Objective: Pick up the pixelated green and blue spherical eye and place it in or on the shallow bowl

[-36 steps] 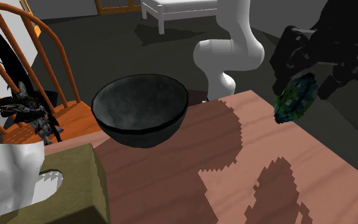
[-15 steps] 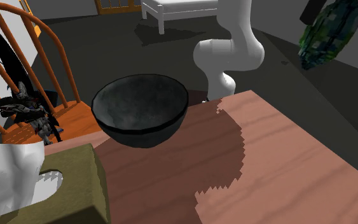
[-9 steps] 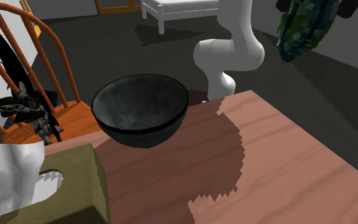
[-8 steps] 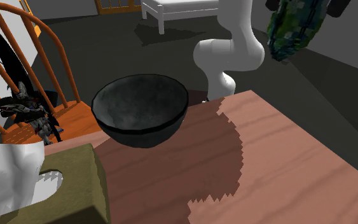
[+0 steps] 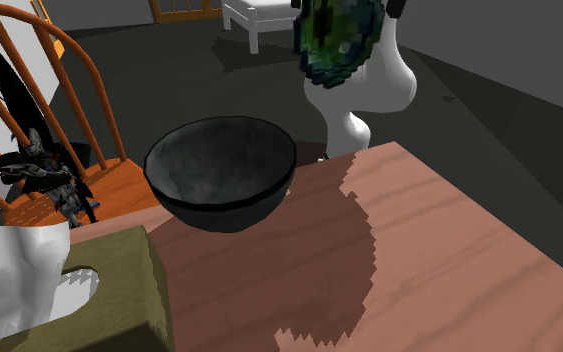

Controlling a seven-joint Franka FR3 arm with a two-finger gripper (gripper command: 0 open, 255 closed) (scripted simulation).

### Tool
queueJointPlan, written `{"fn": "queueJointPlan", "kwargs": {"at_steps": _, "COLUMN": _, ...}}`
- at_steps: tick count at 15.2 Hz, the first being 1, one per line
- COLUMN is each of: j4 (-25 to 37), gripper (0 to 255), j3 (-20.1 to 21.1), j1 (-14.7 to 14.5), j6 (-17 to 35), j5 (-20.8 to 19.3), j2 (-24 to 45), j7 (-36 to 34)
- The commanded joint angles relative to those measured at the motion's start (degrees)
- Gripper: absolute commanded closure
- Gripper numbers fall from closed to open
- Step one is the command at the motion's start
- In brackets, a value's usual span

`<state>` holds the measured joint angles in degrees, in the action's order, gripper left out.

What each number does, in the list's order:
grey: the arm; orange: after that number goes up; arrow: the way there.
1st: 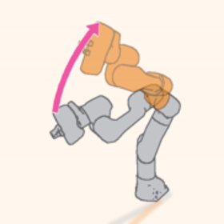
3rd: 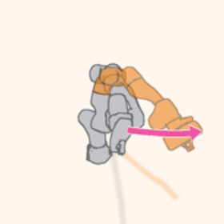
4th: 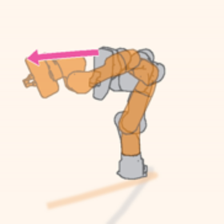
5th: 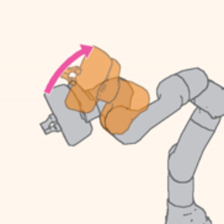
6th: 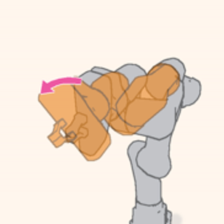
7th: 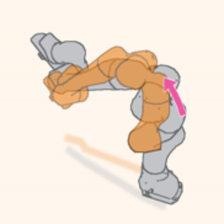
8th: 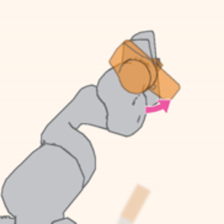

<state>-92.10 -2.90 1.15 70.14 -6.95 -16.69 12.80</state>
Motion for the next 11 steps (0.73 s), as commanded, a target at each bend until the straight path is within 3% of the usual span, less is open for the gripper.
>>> {"fn": "queueJointPlan", "kwargs": {"at_steps": 1, "j4": 1.97, "gripper": 255, "j3": -1.99, "j1": 0.99, "j6": -0.19, "j5": -0.82, "j2": 1.4, "j7": 3.27}}
{"fn": "queueJointPlan", "kwargs": {"at_steps": 8, "j4": 9.68, "gripper": 255, "j3": -8.62, "j1": 4.61, "j6": -0.05, "j5": -2.17, "j2": 7.91, "j7": 14.03}}
{"fn": "queueJointPlan", "kwargs": {"at_steps": 11, "j4": 5.5, "gripper": 255, "j3": -8.51, "j1": 4.6, "j6": 2.6, "j5": -2.31, "j2": 6.4, "j7": 13.49}}
